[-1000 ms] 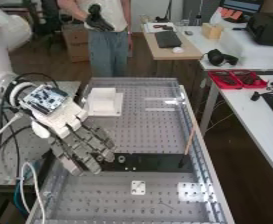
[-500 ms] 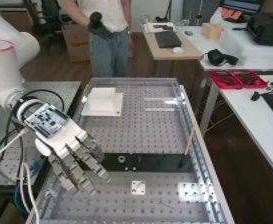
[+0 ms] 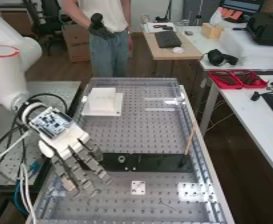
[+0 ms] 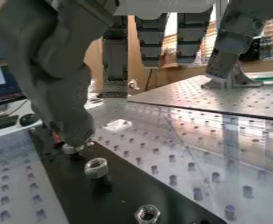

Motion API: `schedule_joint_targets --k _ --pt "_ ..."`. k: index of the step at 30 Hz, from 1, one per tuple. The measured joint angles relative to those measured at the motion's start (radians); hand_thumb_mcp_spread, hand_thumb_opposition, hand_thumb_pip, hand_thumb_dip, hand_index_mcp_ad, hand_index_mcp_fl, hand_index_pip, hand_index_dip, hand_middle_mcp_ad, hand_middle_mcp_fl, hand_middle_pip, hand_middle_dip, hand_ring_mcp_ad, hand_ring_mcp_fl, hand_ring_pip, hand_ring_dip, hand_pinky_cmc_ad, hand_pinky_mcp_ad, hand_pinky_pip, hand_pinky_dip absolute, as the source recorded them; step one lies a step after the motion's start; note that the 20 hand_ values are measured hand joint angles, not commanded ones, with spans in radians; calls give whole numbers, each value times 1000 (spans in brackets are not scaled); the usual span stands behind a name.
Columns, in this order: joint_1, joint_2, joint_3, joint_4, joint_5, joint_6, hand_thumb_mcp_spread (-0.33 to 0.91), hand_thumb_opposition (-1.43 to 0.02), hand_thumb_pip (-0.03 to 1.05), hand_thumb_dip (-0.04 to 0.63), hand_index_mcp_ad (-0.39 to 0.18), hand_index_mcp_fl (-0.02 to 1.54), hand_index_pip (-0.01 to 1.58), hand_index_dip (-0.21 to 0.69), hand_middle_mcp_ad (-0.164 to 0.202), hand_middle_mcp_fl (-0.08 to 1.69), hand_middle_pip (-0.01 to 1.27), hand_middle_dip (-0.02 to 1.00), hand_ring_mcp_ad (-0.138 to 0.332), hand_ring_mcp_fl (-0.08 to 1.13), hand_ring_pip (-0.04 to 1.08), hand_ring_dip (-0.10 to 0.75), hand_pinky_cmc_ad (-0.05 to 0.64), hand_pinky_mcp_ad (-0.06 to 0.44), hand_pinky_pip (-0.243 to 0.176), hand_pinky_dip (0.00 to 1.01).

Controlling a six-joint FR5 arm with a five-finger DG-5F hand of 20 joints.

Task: Grab the larger nut and place it in the white container

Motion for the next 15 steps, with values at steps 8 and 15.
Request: schedule_joint_targets --k 8,15 --pt "29 -9 -27 97 38 -52 309 -880 721 243 -56 21 1529 349 91 5 127 192 178 7 89 86 342 298 -77 405" --pt "45 -37 -32 119 66 -65 309 -880 721 243 -56 23 1529 349 91 2 127 192 178 7 89 86 342 298 -77 405"
